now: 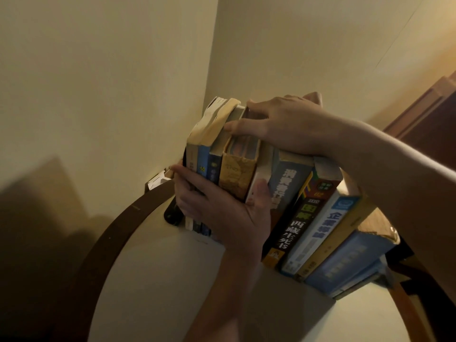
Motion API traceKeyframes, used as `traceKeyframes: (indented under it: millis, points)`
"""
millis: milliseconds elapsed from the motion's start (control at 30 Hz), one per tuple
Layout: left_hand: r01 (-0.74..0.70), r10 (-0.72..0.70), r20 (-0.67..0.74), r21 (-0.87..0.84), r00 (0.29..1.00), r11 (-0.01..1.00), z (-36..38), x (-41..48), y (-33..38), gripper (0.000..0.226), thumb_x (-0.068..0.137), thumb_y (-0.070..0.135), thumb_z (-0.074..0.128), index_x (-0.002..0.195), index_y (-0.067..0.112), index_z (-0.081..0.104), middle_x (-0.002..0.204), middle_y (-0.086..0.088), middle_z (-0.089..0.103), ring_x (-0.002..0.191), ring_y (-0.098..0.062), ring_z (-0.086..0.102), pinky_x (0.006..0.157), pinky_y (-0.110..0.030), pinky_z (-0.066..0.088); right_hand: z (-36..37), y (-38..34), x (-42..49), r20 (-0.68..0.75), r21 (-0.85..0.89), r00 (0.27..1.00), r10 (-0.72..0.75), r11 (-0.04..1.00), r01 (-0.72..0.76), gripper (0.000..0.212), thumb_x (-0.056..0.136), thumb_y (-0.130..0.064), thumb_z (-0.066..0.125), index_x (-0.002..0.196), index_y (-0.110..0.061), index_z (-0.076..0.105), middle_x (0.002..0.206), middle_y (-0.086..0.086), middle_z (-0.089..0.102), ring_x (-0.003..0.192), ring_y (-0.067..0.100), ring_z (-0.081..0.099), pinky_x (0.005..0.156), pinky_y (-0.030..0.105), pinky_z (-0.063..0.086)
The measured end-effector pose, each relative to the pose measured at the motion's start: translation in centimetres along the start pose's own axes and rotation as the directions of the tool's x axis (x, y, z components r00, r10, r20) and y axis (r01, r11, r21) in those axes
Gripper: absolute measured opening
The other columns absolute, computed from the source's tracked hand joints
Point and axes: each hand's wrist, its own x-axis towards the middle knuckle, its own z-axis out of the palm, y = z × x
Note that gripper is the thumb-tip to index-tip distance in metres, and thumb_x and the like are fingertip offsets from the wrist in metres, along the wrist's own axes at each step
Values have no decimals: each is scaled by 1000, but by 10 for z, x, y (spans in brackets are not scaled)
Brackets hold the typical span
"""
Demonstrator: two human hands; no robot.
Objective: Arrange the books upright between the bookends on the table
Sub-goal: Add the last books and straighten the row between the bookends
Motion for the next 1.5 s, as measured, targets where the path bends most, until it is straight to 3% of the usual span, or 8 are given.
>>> traceKeyframes:
  millis: [400,567,700,800,867,1133,1300,1500]
  points:
    - [-114,143,177,-165,974,980,-44,27,-5,109,86,73,49,157,1,7,156,-21,26,146,-31,24,119,-51,26,-1,-9,-68,-199,266,980,25,963,30,45,105,-55,29,136,-34,54,136,-13,57,127,15,48,103,40,33]
    - [-290,335,259,-195,906,937,-65,81,34,91,86,54,49,156,3,22,154,-15,37,140,-26,38,112,-50,35,32,4,-116,-314,81,948,56,996,-32,53,105,-55,11,139,-32,44,150,-8,46,140,20,41,110,57,35]
    - [-550,531,620,-185,578,815,-60,110,86,71,97,57,34,155,17,34,154,-2,44,139,-17,37,109,-33,29,39,10,-131,-360,43,928,94,996,-84,59,105,-52,13,154,-26,33,161,-3,31,149,24,28,117,56,30]
    - [-691,410,883,-151,227,707,-35,111,101,65,99,65,20,158,36,23,166,6,20,152,-19,17,123,-49,17,41,15,-138,-382,25,917,114,993,-112,59,104,-50,15,155,-24,32,161,-2,30,149,25,28,115,55,33]
    - [-737,268,958,-106,105,667,-25,107,97,64,99,68,17,158,43,18,168,8,7,155,-22,7,124,-52,6,42,19,-142,-399,20,908,130,991,-133,56,104,-48,20,152,-24,39,159,-1,35,147,25,32,112,54,37]
    - [-693,220,971,-98,89,714,-29,122,84,58,103,55,26,158,39,18,168,9,5,155,-14,6,126,-47,-1,48,42,-164,-432,24,877,211,975,-223,60,103,-51,20,148,-20,45,155,1,43,142,25,42,111,54,39]
    - [-688,195,975,-69,107,722,-31,121,83,66,95,62,20,158,41,19,167,12,6,155,-15,6,126,-47,2,50,43,-167,-501,191,849,167,978,-80,60,103,-53,26,150,-20,43,156,0,39,147,24,32,116,54,32]
    - [-680,208,973,-85,101,729,-30,121,81,63,98,58,23,158,38,20,167,12,6,154,-11,7,126,-45,0,109,36,-222,-700,598,422,576,796,-95,40,106,-28,40,131,-6,61,120,12,70,107,24,67,83,40,59]
